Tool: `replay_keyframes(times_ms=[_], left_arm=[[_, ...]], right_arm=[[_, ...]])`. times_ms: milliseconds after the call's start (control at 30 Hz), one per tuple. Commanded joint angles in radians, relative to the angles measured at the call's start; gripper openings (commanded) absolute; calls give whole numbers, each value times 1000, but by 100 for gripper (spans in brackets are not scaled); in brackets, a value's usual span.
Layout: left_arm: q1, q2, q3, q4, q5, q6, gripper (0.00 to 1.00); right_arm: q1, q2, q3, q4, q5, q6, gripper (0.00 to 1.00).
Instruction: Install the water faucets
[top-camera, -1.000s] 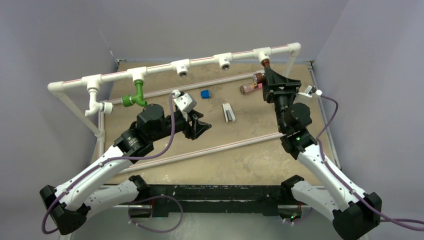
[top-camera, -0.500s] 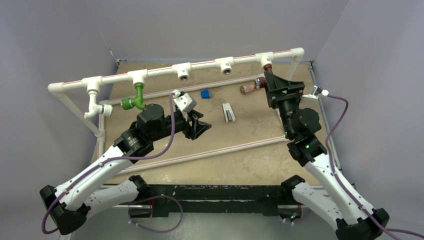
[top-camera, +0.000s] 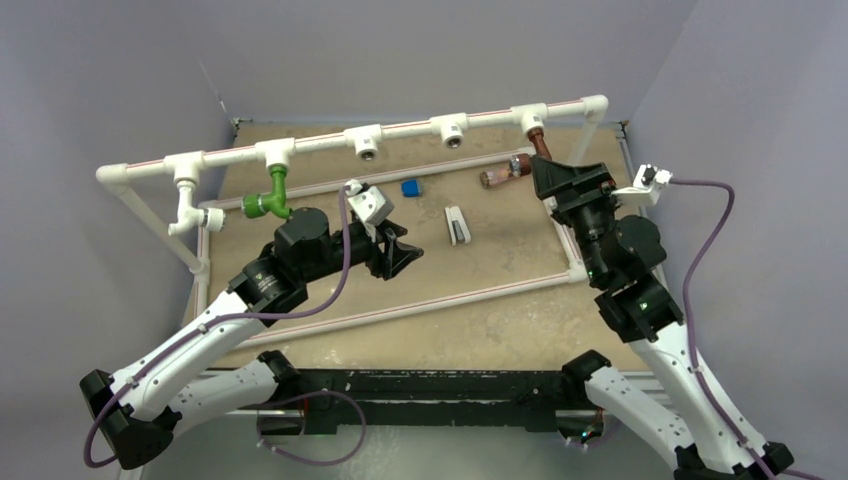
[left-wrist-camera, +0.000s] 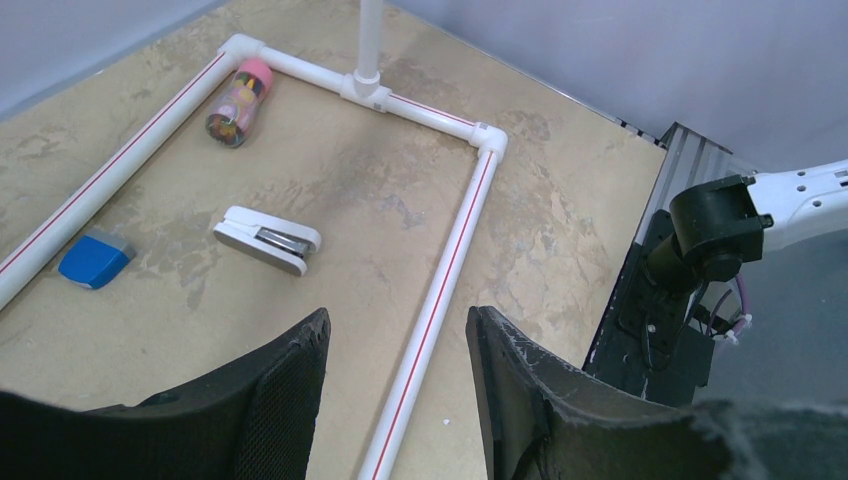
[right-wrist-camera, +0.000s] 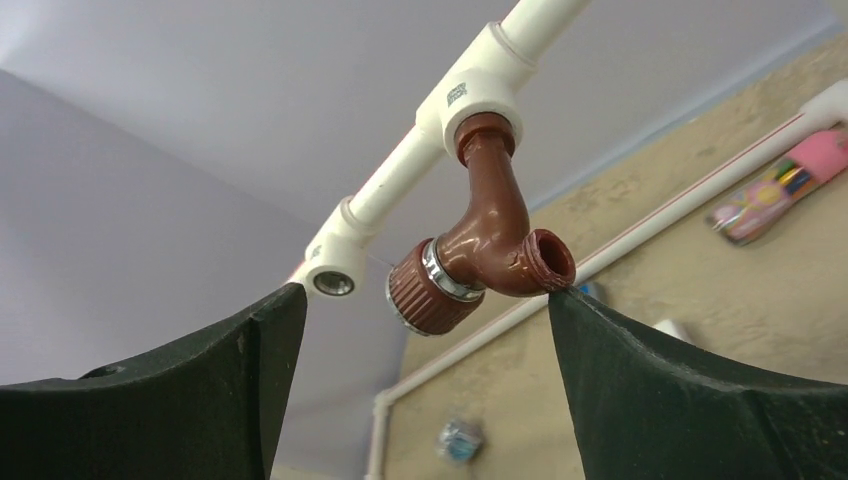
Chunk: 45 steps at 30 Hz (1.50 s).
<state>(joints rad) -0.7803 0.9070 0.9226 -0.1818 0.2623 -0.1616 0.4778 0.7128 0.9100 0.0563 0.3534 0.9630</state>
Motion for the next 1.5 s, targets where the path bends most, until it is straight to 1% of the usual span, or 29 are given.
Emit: replay_keyframes(times_ms=[0,167,267,333,400,433,500,633,800,900,933,1033,1100,1167,1267,1367,1467], left_arm=[[-2,0,27,20,15,4,51],[-2,3,28,19,15,4,51],[-2,4,29,18,16,4,51],[-2,10,32,12,16,4,51],[-2,12,33,12,20,2,51],[-2,13,33,12,22,2,51],[-2,15,33,12,21,2,51],[-3,15,33,10,22,2,51],[-3,12,33,10,21,1,51],[-2,12,34,10,23,0,51],[-2,11,35,10,23,0,51],[-2,9,35,10,24,0,51],[-2,9,35,10,24,0,51],[-3,9,35,11,24,0,51],[-2,7,35,9,24,0,51],[-2,6,36,8,21,2,51],[-2,9,35,8,20,3,51]], right_arm=[[-1,-21,99,-40,76,-255,91],[-1,1,203,-168,134,-453,94],[-1,6,249,-217,167,-573,94],[-1,8,272,-224,144,-689,95],[-1,14,283,-220,63,-773,95],[-1,21,289,-226,4,-849,95],[-1,36,298,-242,-118,-951,96],[-1,46,298,-271,-203,-1205,96],[15,47,310,-354,-294,-1495,92],[38,28,305,-421,-438,-1644,93],[41,24,300,-429,-453,-1681,92],[53,29,282,-437,-402,-1769,91],[72,34,261,-434,-329,-1828,90],[85,29,221,-395,-244,-1895,90],[93,16,144,-304,-141,-2021,91],[100,-1,86,-197,-76,-2117,91],[101,-27,-4,-36,-7,-2277,91]])
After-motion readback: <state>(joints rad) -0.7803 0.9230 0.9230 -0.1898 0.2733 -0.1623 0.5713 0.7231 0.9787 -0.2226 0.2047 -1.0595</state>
